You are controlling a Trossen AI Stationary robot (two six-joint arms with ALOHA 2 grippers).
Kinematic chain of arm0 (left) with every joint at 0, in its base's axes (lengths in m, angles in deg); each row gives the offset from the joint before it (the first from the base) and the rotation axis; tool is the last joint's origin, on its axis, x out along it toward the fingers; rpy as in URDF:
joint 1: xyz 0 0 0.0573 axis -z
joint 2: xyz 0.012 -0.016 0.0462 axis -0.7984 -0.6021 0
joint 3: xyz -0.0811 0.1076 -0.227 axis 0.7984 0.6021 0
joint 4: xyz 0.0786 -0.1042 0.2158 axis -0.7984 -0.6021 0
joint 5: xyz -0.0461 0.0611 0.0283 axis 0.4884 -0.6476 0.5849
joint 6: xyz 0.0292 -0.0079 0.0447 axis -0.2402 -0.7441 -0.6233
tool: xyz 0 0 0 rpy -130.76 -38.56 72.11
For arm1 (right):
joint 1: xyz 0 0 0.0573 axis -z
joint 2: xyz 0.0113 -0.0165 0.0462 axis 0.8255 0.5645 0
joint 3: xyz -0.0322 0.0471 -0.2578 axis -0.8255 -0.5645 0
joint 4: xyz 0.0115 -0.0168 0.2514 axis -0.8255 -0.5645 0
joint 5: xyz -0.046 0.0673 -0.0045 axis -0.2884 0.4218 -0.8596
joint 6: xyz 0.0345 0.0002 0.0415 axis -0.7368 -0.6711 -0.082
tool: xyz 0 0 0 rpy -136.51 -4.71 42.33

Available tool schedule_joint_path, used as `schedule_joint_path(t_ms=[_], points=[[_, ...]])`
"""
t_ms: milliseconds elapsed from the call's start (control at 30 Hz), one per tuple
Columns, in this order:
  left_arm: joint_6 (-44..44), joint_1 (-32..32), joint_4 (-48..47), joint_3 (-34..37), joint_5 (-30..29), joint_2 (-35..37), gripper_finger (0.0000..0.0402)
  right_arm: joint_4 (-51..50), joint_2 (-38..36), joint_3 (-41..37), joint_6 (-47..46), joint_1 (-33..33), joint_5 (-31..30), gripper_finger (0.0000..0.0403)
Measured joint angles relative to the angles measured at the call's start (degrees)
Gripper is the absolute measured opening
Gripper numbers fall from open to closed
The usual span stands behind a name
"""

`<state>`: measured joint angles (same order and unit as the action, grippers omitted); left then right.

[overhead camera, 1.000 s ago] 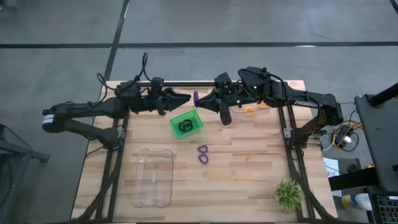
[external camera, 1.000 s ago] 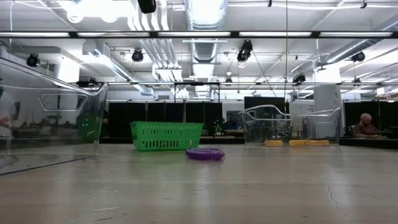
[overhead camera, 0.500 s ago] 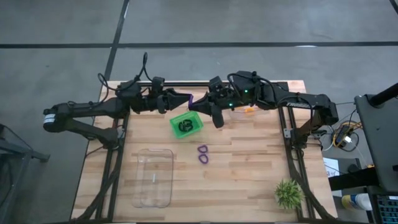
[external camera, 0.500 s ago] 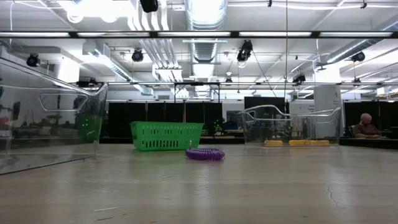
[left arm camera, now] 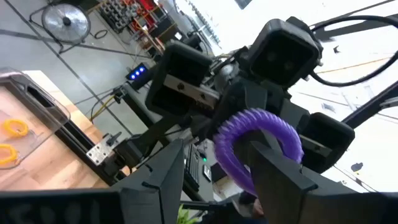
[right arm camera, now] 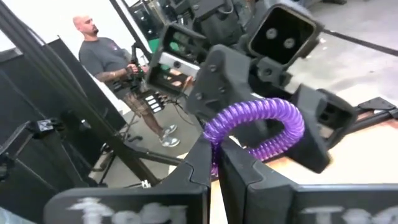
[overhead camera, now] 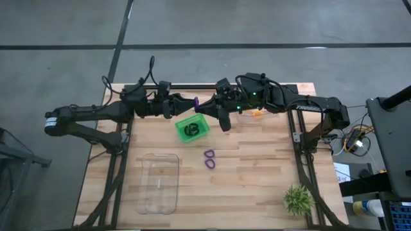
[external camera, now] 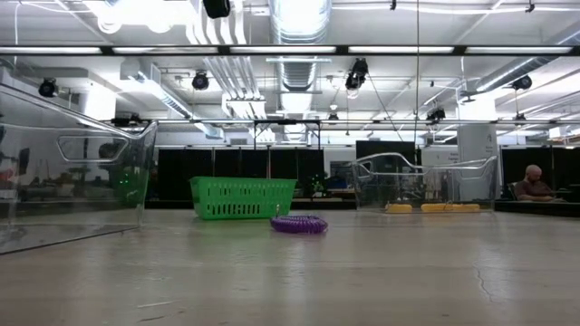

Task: Sort spring keychains
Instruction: Put the top purple spring keychain into the bottom transparent bin

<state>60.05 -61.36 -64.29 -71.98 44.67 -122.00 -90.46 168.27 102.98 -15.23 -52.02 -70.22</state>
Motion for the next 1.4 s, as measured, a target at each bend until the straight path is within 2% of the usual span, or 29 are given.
schedule_joint_path(t_ms=[333,800,967,1233,1400], points=[[1.13,-0.02,-1.26,0.0,-0.51,0.0,0.0158,-0.27,0.11,-0.39,-1.07,-0.1,-1.46,0.0008],[4.69,-0.02,-2.71,0.0,-1.18,0.0,0.0012,-0.82,0.13,-0.76,-2.8,-0.24,-1.45,0.0008],[4.03,0.0,-0.77,0.0,-1.49,0.0,0.0004,-1.99,0.13,-0.76,-2.8,-0.28,-1.46,0.0012],[3.14,0.0,-0.08,0.0,-1.54,0.02,0.0001,-1.99,0.13,-0.77,-3.79,-0.37,-1.46,0.0039],[2.55,0.0,0.09,0.0,-1.89,0.19,0.0,-1.99,0.13,-0.79,-3.06,-0.39,-1.44,0.0028]])
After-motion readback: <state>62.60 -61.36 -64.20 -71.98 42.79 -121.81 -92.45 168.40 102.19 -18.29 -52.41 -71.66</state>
